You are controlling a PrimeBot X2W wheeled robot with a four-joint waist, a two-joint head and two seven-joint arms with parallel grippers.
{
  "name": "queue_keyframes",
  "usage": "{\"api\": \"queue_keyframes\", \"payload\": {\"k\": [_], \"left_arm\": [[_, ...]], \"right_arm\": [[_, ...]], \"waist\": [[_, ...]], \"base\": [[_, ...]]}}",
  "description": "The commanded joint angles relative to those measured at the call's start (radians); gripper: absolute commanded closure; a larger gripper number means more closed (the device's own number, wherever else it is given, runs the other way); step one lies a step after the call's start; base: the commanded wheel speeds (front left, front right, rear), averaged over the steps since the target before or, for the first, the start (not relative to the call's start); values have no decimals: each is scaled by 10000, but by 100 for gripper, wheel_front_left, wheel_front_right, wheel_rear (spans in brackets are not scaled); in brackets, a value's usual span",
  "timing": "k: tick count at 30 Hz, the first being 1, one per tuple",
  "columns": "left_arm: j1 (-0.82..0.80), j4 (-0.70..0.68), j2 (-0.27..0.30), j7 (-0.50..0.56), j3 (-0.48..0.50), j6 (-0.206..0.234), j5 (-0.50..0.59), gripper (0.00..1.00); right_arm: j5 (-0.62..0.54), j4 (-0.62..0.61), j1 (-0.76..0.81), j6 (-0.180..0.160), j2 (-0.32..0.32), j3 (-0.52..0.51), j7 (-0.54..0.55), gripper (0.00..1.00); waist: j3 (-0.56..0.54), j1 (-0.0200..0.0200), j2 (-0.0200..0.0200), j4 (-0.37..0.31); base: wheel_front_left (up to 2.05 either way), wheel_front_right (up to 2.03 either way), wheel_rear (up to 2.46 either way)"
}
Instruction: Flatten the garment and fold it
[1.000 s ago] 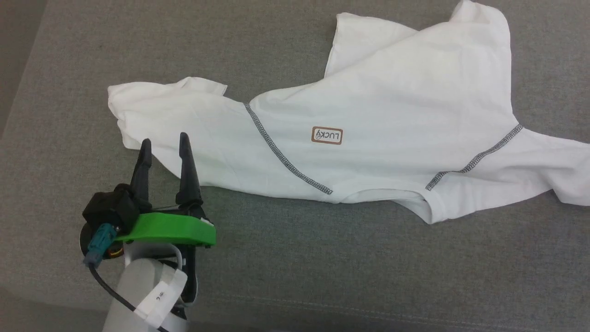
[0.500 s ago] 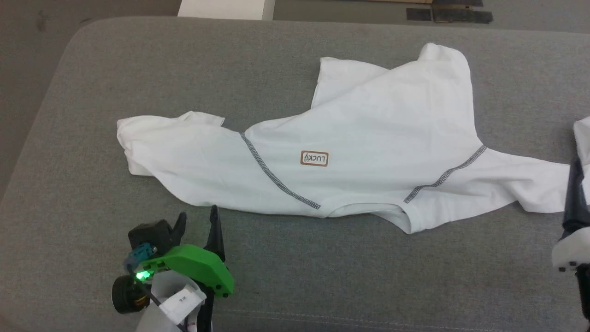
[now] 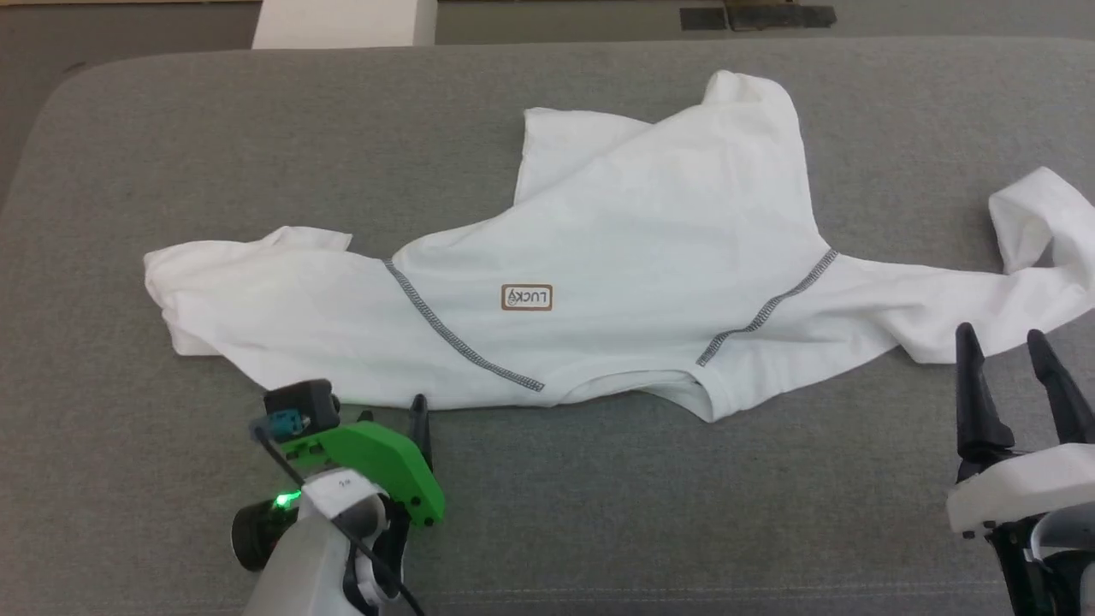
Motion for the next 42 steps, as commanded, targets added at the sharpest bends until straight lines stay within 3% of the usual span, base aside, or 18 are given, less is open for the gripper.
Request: {"api": "queue_keyframes", "payload": {"k": [1, 9, 10, 12, 13, 18, 27, 33, 42], "left_arm": [[-249, 119, -16, 38, 11, 61, -104, 0], [-676, 733, 94, 459, 156, 365, -266, 0], [-662, 734, 126, 437, 199, 423, -265, 9], [-620, 684, 210, 331, 255, 468, -246, 93], [-581, 647, 251, 312, 227, 420, -235, 100], [-304, 273, 328, 203, 67, 225, -212, 100], [534, -1146, 469, -554, 440, 456, -286, 100], [790, -1854, 510, -438, 326, 492, -284, 100], [516, -2168, 427, -404, 22, 438, -279, 100]], "right_arm": [[83, 29, -128, -15, 10, 72, -68, 0], [184, 159, -249, -15, 11, 393, -116, 0], [208, 182, -247, -15, 11, 409, -124, 0], [250, 245, -226, -15, 12, 451, -110, 0], [255, 286, -208, -15, 12, 472, -72, 0], [179, 396, -141, -15, 12, 390, 54, 0], [339, 990, -71, -15, 12, -354, 928, 0], [704, 1939, -494, -15, 12, -183, 1898, 0], [849, 3931, -2268, -15, 12, 219, 2384, 0]], "waist": [[163, 1, 0, -203], [357, 1, 0, -539], [360, 1, 0, -552], [361, 1, 0, -561], [358, 1, 0, -551], [295, 1, 0, -442], [208, 1, 0, -82], [328, 1, 0, 195], [860, 1, 0, 474]], "base": [[0, 0, 0], [0, 0, 0], [0, 0, 0], [0, 0, 0], [0, 0, 0], [0, 0, 0], [0, 0, 0], [0, 0, 0], [0, 0, 0]]}}
